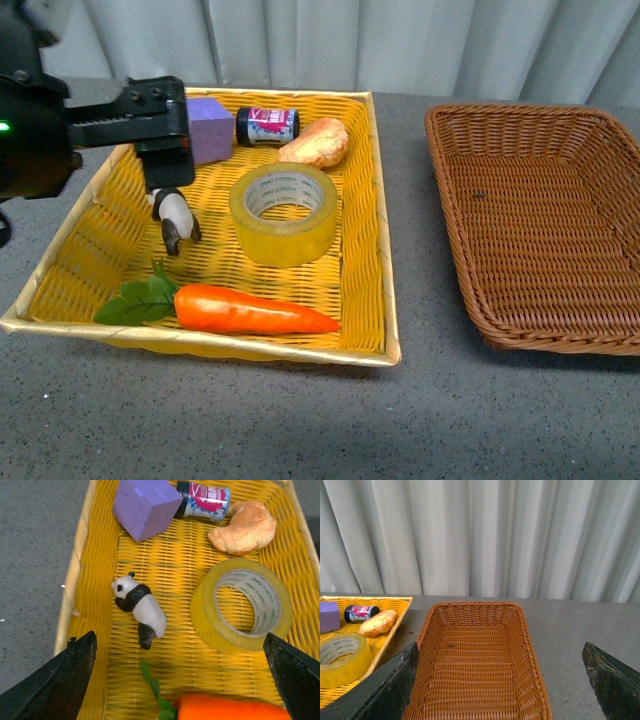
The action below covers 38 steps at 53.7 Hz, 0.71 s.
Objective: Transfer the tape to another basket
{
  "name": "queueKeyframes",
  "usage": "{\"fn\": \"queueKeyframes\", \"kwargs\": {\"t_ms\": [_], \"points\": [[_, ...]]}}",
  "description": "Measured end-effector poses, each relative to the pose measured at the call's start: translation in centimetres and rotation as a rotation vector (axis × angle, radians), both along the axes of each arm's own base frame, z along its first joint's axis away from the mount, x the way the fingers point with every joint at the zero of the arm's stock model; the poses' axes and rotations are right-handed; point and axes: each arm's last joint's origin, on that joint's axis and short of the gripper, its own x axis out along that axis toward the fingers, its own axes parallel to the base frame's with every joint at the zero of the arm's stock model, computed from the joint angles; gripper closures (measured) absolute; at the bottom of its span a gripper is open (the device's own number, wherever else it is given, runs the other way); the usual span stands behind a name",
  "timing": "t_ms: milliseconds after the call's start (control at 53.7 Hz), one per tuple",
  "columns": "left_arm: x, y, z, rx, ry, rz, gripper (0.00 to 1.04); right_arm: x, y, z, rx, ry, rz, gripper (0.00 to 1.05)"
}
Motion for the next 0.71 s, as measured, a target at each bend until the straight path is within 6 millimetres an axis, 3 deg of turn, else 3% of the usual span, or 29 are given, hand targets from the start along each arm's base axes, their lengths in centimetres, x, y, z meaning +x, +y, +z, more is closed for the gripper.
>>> {"fn": "queueKeyframes", "kwargs": {"t_ms": [335,707], "points": [[6.3,-3.5,-3.6,-0.01,0.152,0.018,0.06,0.0,0.0,0.0,0.0,0.0,0.0,0.09],[8.4,-5.1,-5.1,0.011,0.21,0.022,0.06,0.0,0.0,0.0,0.0,0.0,0.0,0.09]]}}
